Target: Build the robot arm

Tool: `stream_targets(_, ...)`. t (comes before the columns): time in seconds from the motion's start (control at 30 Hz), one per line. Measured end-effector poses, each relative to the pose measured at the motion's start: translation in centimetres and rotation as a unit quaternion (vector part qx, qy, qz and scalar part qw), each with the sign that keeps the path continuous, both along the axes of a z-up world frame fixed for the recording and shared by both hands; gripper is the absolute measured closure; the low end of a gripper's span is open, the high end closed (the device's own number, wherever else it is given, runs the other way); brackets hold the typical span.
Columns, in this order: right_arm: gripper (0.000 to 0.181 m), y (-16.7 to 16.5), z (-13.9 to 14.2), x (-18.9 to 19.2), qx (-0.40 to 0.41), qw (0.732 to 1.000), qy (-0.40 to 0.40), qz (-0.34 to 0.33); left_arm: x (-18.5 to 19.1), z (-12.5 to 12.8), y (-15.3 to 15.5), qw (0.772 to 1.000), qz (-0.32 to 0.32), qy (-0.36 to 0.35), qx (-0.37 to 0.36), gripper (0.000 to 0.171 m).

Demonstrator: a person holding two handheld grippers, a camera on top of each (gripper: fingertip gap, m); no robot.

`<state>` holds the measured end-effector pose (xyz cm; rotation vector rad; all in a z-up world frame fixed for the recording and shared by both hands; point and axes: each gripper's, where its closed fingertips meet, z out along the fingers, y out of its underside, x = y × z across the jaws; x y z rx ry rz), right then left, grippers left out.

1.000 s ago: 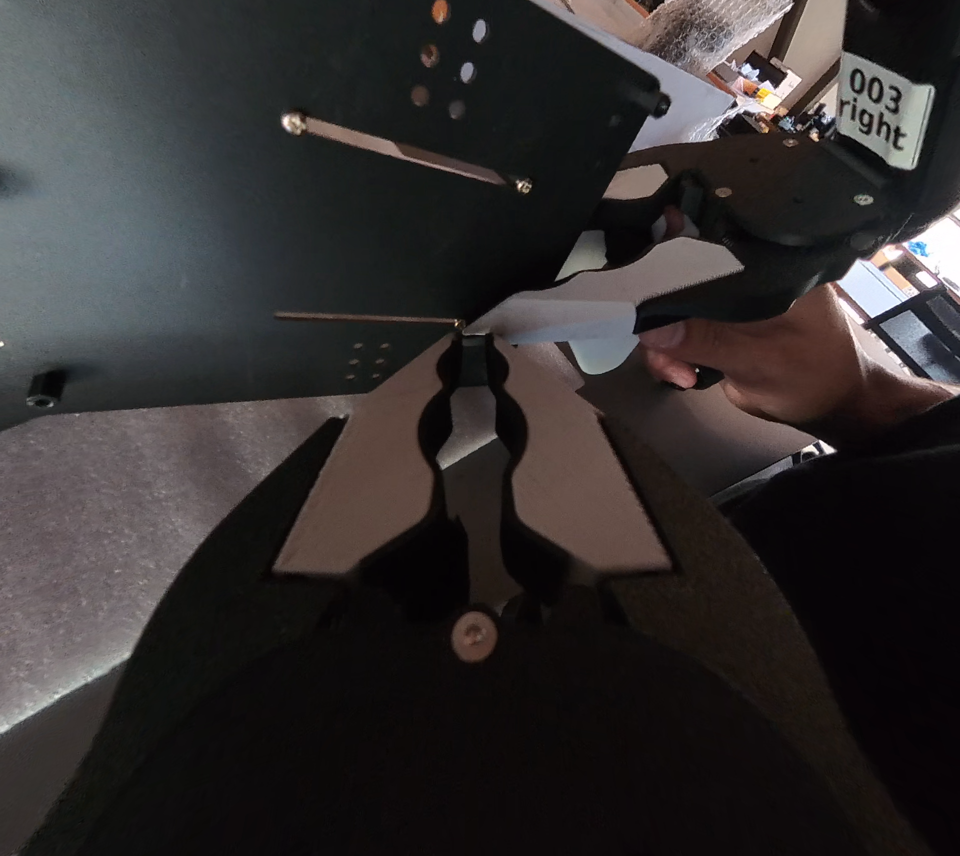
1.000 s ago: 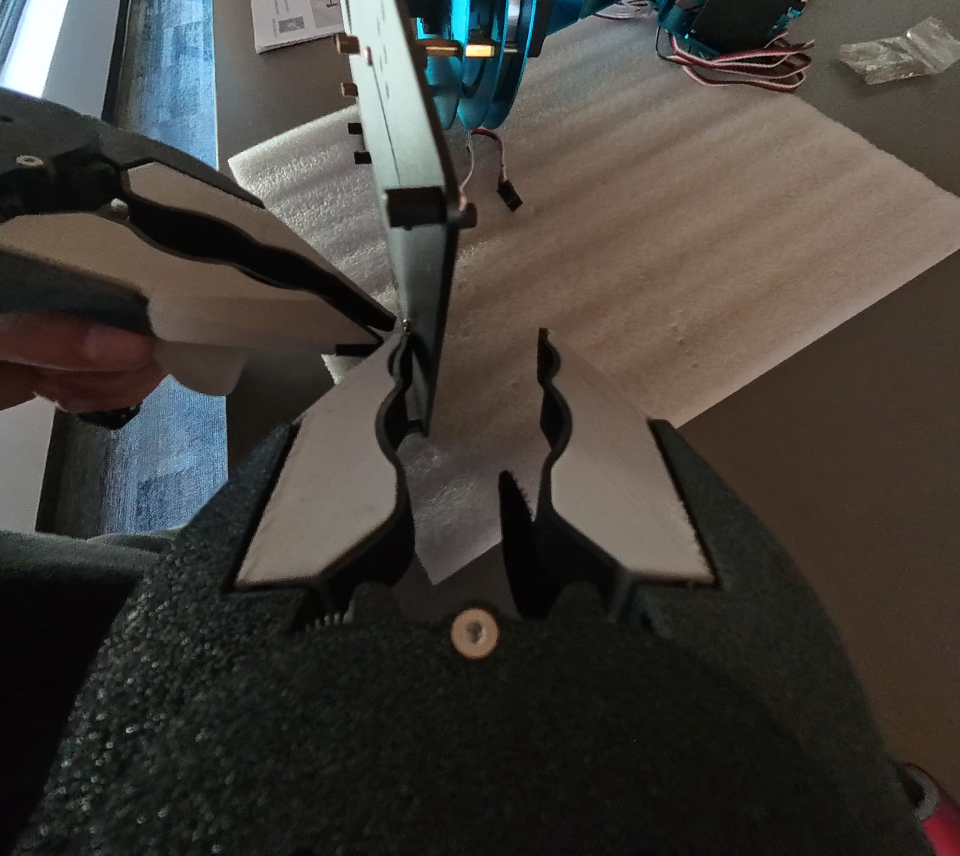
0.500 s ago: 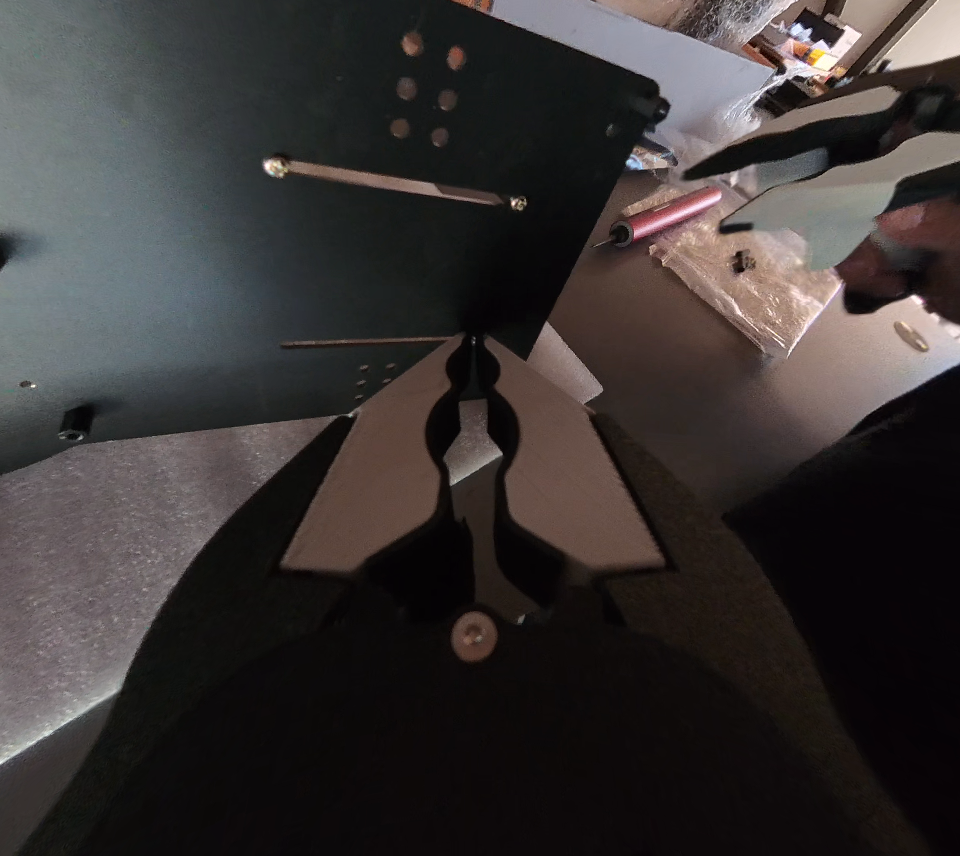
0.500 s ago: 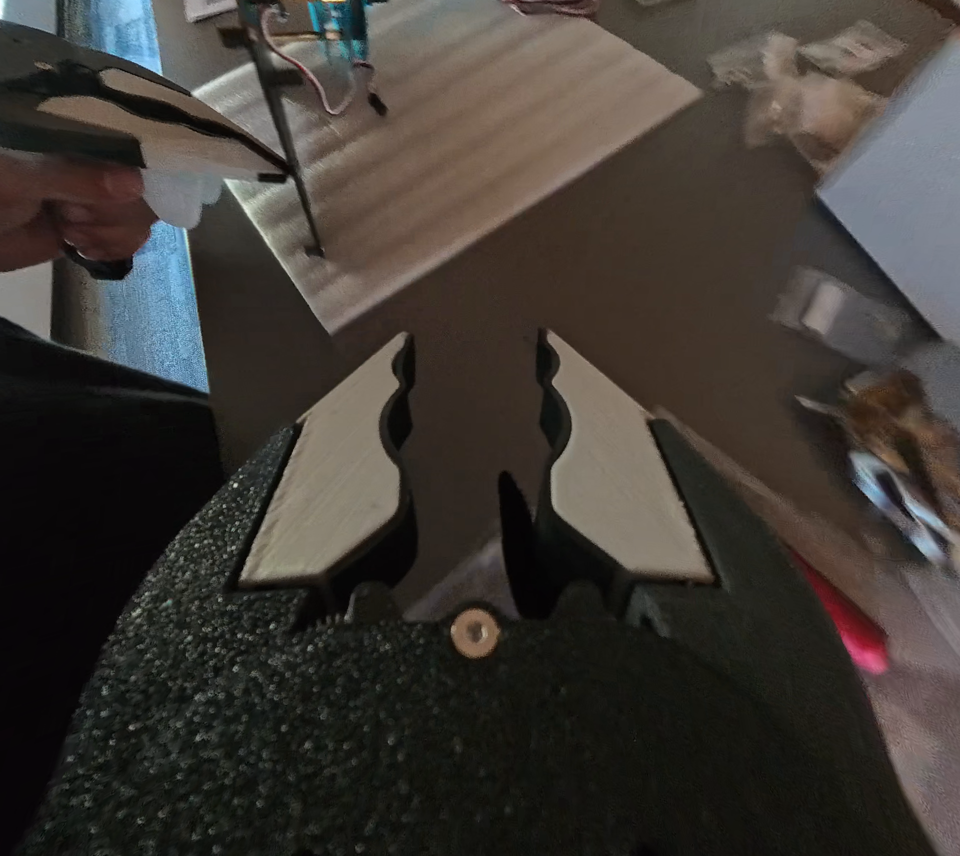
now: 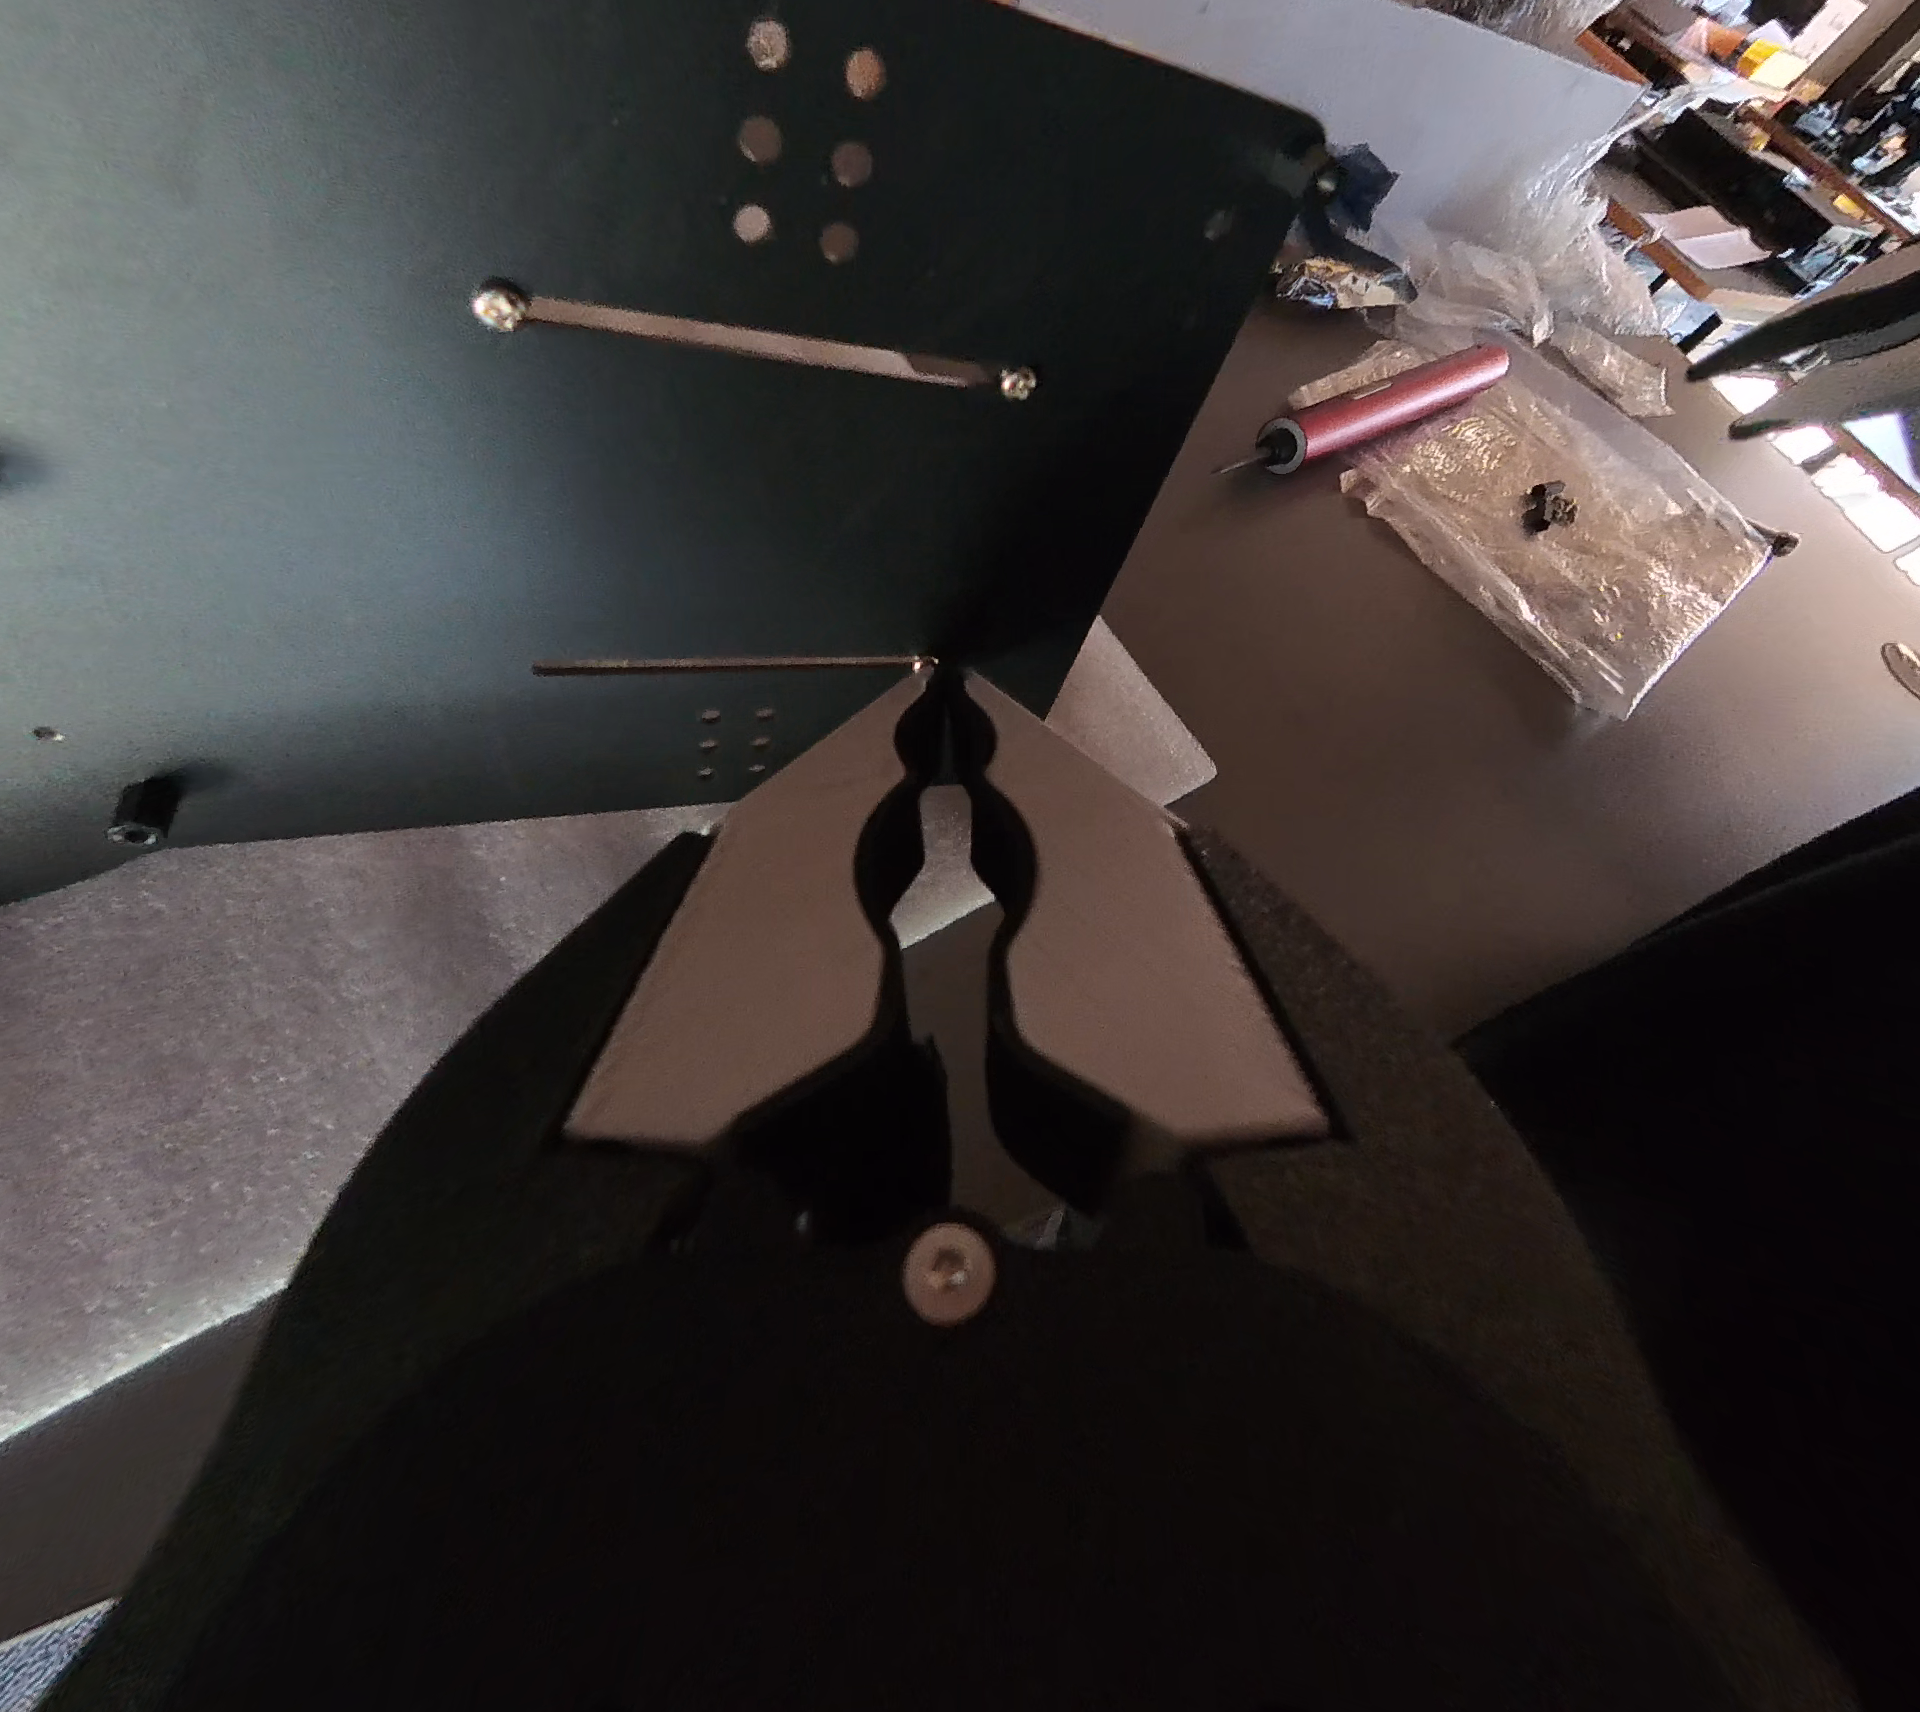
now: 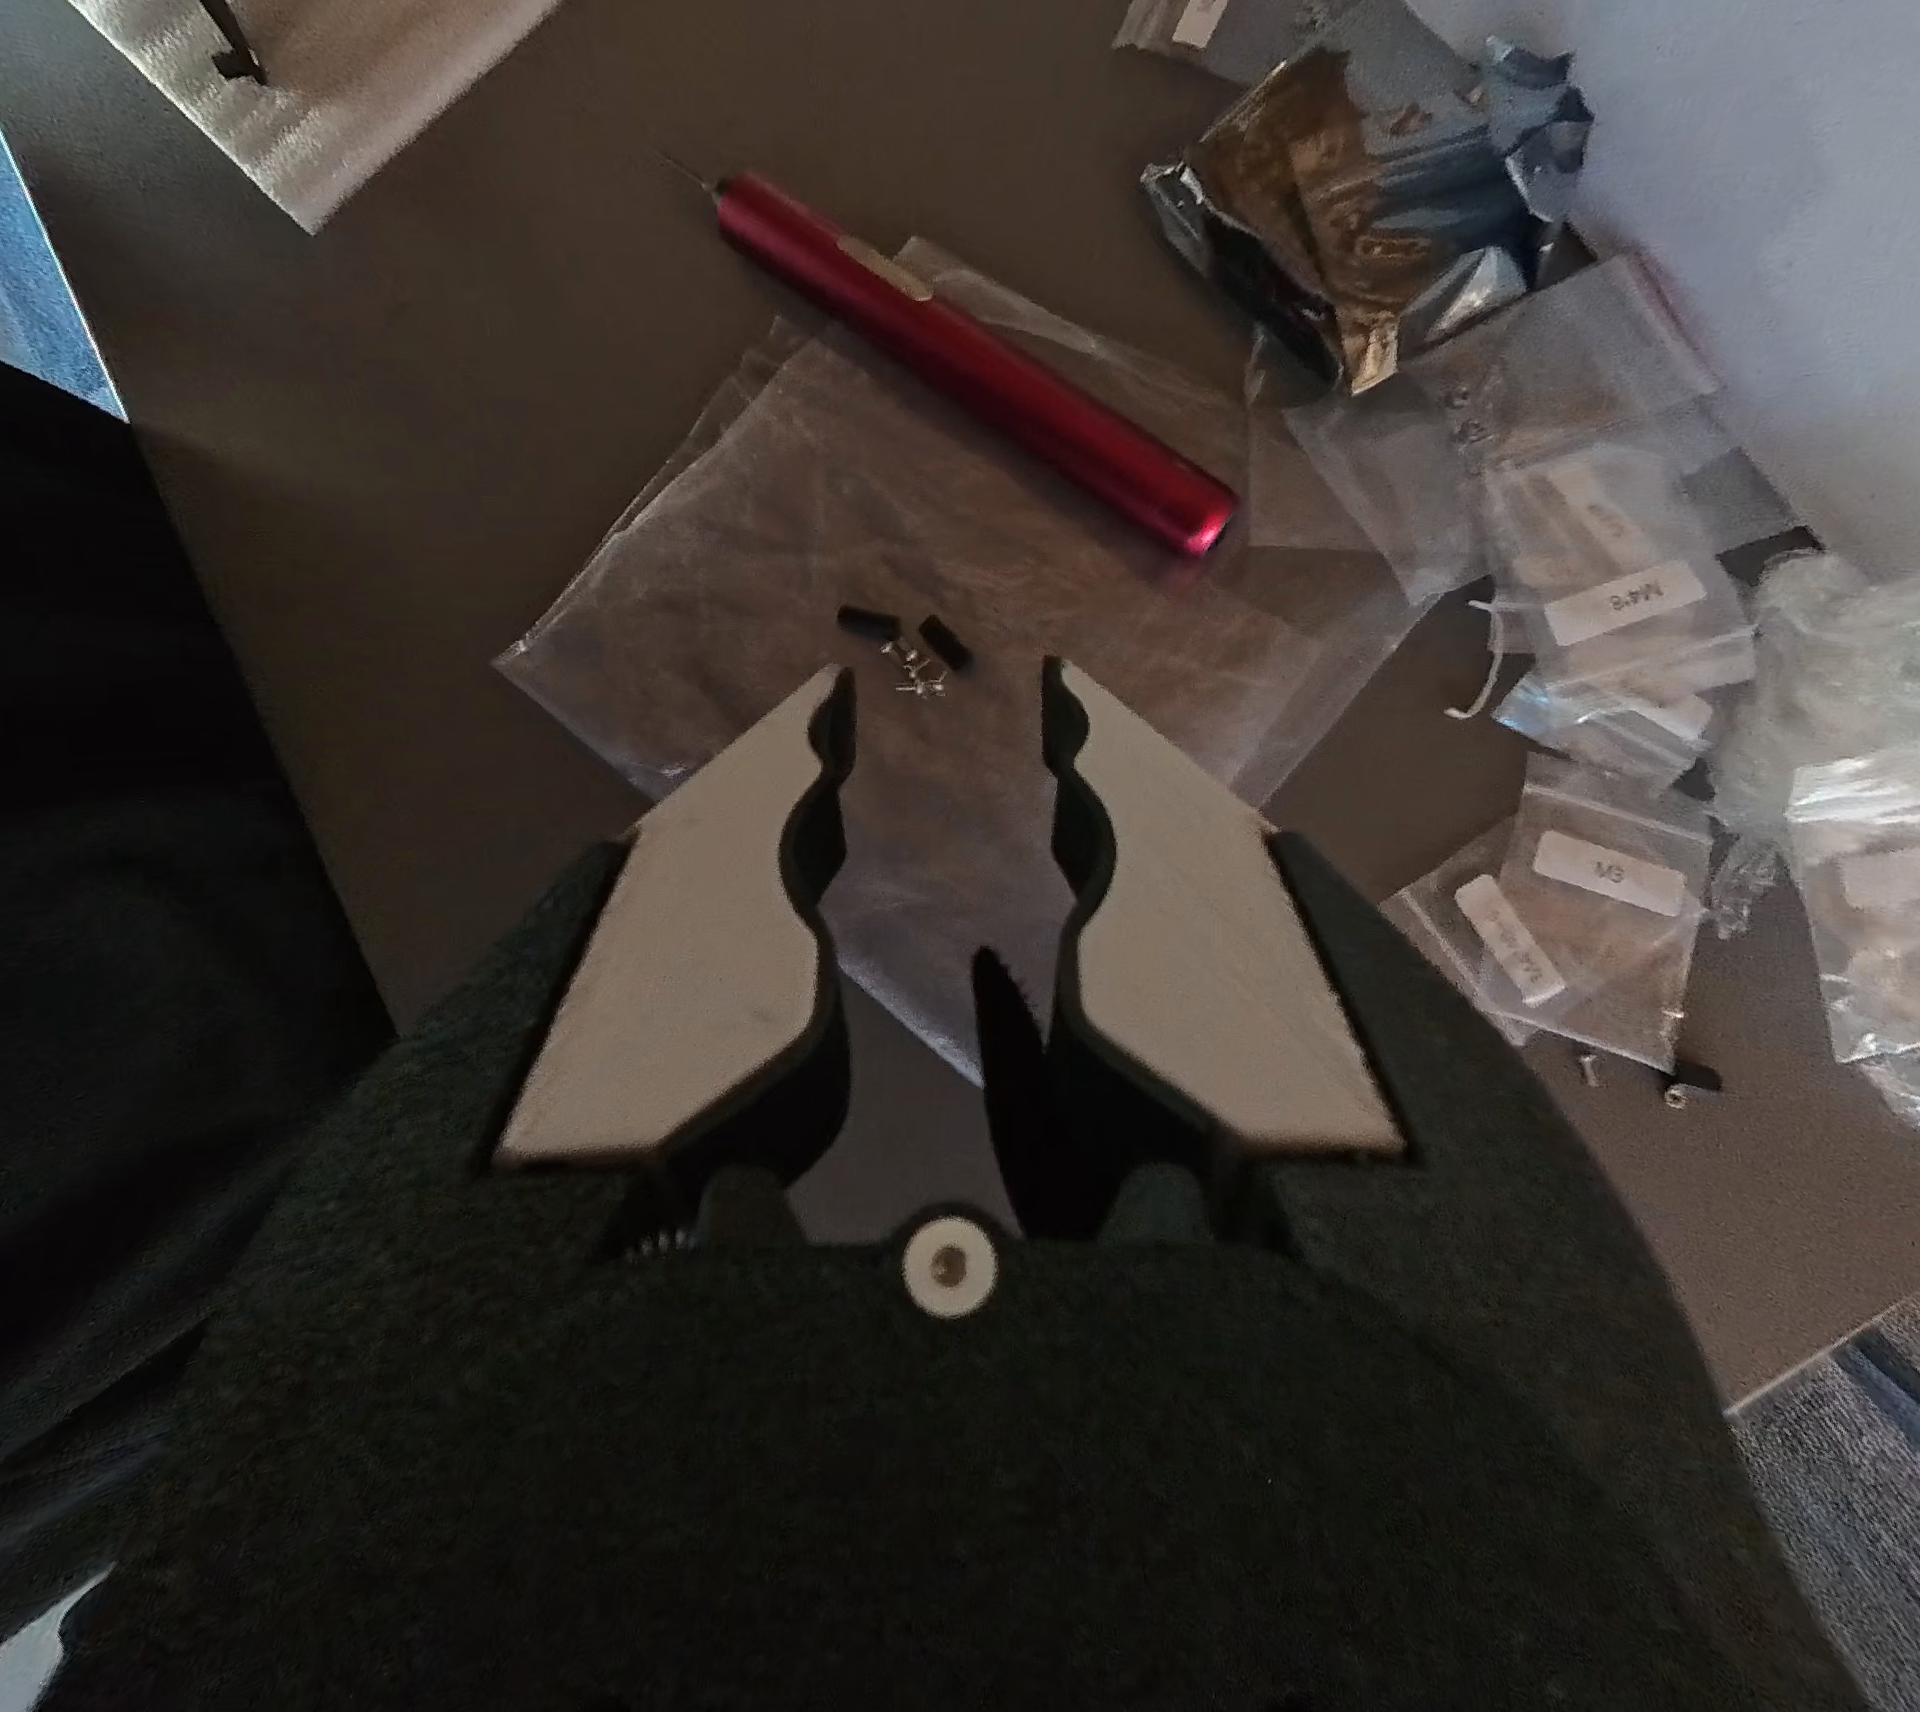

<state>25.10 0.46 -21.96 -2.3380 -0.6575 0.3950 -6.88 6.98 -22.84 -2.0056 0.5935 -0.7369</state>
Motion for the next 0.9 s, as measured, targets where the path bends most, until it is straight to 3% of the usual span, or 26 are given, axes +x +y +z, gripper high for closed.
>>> stream_targets(0.37,0.145,2.3,2.3,-2.9,0.031,0.997,0.061,0.034,0.2,0.4,-0.4,1.000,0.010,0.005,0.000,0.163)
stream_targets(0.57,0.145,3.8,4.2,-6.0,0.043,0.993,0.101,0.044,-2.1,2.8,-0.1,0.999,0.035,-0.034,0.019,0.158)
stream_targets(0.73,0.146,4.7,5.3,-8.6,0.045,0.994,0.096,0.022,-10.3,6.2,3.2,0.993,0.093,-0.045,0.054,0.157)
stream_targets(0.9,0.148,5.7,5.4,-11.5,0.039,0.993,0.108,-0.024,-22.8,5.0,8.6,0.987,0.155,0.027,0.034,0.151)
